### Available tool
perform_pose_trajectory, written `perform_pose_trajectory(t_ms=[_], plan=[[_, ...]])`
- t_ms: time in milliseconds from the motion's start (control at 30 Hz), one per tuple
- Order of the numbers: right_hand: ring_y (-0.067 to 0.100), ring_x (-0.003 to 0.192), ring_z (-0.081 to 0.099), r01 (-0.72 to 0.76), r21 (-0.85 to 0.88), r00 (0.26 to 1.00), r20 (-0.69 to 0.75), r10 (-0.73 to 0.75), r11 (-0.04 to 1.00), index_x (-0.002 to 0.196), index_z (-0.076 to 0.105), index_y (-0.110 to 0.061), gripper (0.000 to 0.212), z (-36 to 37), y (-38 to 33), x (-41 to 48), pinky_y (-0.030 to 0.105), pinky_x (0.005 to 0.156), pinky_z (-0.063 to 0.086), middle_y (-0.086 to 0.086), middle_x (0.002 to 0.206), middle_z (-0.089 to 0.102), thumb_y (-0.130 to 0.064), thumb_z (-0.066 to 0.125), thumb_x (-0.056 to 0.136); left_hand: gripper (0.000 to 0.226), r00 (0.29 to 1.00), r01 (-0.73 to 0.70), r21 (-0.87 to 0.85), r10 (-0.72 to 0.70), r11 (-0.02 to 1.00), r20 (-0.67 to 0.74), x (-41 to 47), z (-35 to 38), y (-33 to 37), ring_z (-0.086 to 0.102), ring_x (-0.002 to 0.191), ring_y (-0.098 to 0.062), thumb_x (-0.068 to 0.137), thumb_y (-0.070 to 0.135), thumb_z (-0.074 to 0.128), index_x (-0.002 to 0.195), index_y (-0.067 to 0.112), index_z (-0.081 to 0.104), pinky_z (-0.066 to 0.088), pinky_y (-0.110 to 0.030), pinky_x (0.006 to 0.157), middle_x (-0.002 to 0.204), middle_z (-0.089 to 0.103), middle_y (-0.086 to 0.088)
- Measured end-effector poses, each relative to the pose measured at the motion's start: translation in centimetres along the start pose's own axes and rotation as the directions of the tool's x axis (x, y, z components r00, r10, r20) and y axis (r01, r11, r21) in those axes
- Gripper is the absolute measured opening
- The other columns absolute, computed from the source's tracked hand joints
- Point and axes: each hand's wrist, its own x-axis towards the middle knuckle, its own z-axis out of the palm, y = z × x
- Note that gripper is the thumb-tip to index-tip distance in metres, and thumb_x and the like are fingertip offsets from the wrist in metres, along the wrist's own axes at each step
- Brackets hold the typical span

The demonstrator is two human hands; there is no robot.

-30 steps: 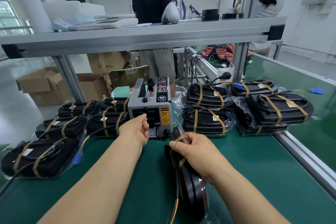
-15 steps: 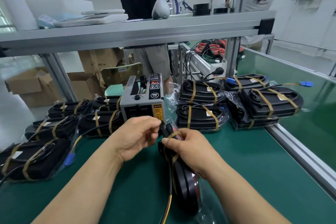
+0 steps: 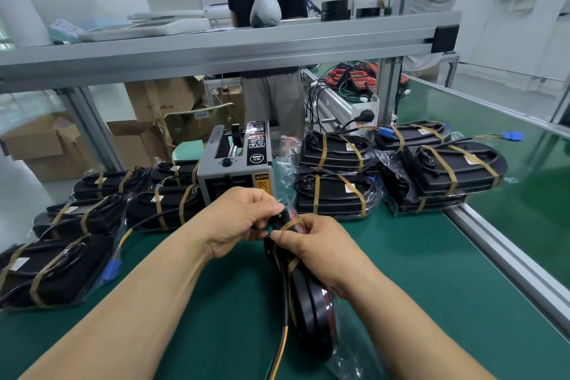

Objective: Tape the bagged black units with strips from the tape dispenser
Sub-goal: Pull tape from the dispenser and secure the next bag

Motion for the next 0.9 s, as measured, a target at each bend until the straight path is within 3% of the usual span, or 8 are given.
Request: perform_pose_trajectory(t_ms=[333,467,667,800,900], plan=[[0.017,0.068,0.063,-0.002,0.037,1.000,0.022,0.002,0.999,0.080,0.068,-0.016,0.034,0.07,0.23,0.09,0.048,0.080,0.057,-0.003,0.070,0.067,-0.047,0.075,0.069,0.022,0.999,-0.002,-0.015,0.001,1.000,-0.043,0.54,0.16,-0.62,0.046,0.051,-0.007,0.093,0.012,0.063,0.070,0.014,0.060,0.050,-0.021,0.056,0.055,0.045,0.000],[0.028,0.075,0.069,0.001,0.024,1.000,0.022,-0.002,1.000,0.084,0.069,-0.013,0.039,0.08,0.15,0.06,0.051,0.084,0.058,0.009,0.081,0.074,-0.048,0.074,0.067,0.023,0.998,-0.005,-0.013,0.004,1.000,-0.057,0.46,0.27,-0.63,0.046,0.052,-0.008,0.092,0.012,0.064,0.070,0.014,0.061,0.049,-0.022,0.057,0.057,0.046,-0.001],[0.036,0.089,0.071,-0.003,0.020,1.000,0.009,0.002,1.000,0.084,0.069,-0.014,0.030,0.13,0.12,0.01,0.051,0.087,0.057,0.013,0.090,0.075,-0.042,0.075,0.073,0.023,0.994,-0.036,0.023,0.038,0.999,-0.104,0.43,0.58,-0.66,0.044,0.051,-0.010,0.090,0.010,0.066,0.068,0.013,0.059,0.047,-0.019,0.052,0.058,0.045,-0.003],[0.028,0.080,0.070,-0.010,0.025,1.000,0.008,0.010,1.000,0.082,0.069,-0.016,0.024,0.15,0.03,-0.07,0.049,0.086,0.057,0.011,0.087,0.075,-0.039,0.076,0.077,0.024,0.985,-0.088,0.078,0.099,0.993,-0.142,0.36,0.77,-0.75,0.046,0.049,-0.009,0.088,0.008,0.069,0.066,0.013,0.060,0.045,-0.024,0.054,0.053,0.052,0.002],[0.018,0.072,0.066,-0.011,0.018,1.000,0.017,0.011,1.000,0.080,0.068,-0.018,0.020,0.13,-0.02,-0.10,0.044,0.081,0.057,0.001,0.077,0.072,-0.037,0.077,0.080,0.020,0.973,-0.118,0.161,0.146,0.980,-0.181,0.18,0.82,-0.85,0.054,0.061,-0.015,0.086,0.011,0.071,0.068,0.013,0.063,0.050,-0.034,0.065,0.063,0.061,-0.003]])
